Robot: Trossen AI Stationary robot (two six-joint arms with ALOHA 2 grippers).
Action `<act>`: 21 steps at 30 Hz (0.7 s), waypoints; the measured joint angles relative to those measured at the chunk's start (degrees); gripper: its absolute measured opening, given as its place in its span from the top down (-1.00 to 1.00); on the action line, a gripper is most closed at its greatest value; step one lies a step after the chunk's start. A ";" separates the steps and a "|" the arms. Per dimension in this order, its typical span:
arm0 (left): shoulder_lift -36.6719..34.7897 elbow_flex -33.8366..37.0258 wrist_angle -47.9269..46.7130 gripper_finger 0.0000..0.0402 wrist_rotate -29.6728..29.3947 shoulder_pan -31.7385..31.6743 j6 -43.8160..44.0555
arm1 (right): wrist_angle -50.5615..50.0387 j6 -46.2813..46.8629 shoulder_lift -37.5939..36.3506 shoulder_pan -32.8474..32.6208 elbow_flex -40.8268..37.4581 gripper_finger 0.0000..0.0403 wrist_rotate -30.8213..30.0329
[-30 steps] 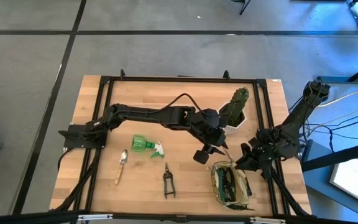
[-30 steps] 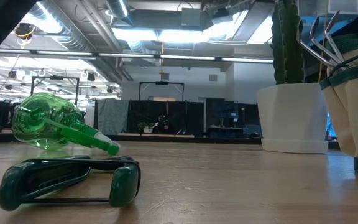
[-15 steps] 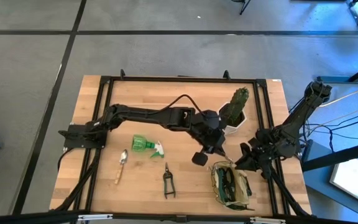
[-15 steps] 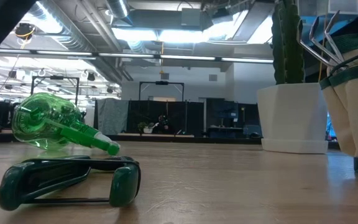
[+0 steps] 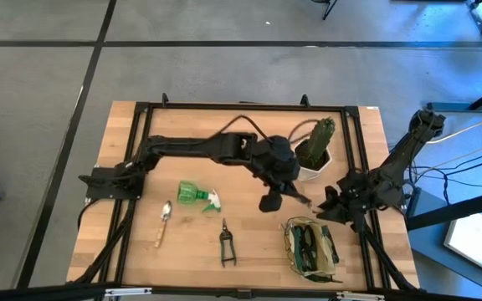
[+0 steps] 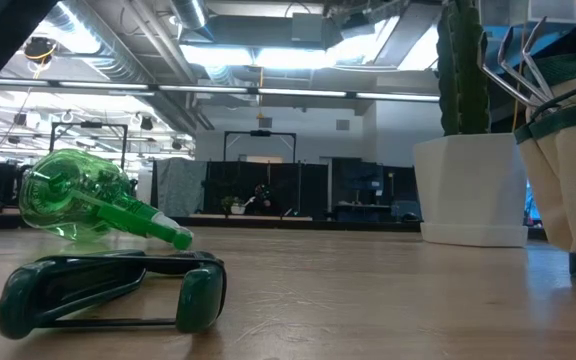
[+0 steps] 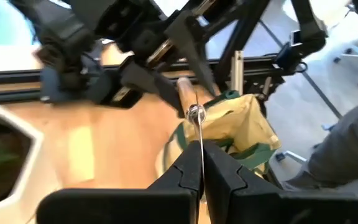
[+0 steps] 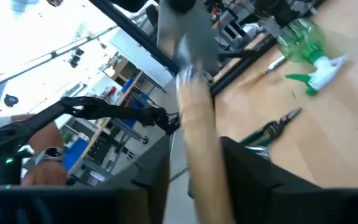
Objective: Pick & Place Garden tools in Gardening bag
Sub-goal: Put the right hand trowel into the side pocket of the white bag
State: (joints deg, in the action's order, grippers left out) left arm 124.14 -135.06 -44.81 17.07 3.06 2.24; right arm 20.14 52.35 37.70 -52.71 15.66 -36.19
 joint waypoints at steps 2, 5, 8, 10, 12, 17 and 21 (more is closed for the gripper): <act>-2.07 1.21 -1.09 0.99 -0.61 -0.59 0.27 | -0.03 -1.27 -1.41 0.02 0.02 0.17 -0.34; -3.72 0.81 -4.61 0.99 -1.55 -1.54 0.24 | -0.54 -2.50 -3.34 0.00 0.02 0.05 -0.44; -4.29 0.16 -6.57 0.99 -0.12 -2.86 0.95 | -0.95 -2.70 -4.89 0.02 0.02 0.01 -0.45; -5.36 0.56 -7.22 0.99 2.23 -3.65 3.21 | -1.00 -1.88 -5.74 0.00 0.02 0.00 0.26; -5.96 0.37 -7.87 0.99 3.33 -4.04 4.95 | -1.09 -0.34 -6.51 -0.06 0.02 0.02 3.59; -6.16 0.48 -13.05 0.99 3.99 -2.97 4.84 | -1.69 10.34 -6.68 -0.56 0.04 0.14 16.79; -6.18 0.48 -15.13 0.99 4.80 -1.55 4.19 | -8.22 21.07 -4.94 -3.56 1.55 0.36 24.79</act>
State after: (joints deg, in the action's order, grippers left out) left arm 117.95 -134.58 -59.94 21.87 1.51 6.43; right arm 11.92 73.42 32.77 -56.27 17.21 -11.39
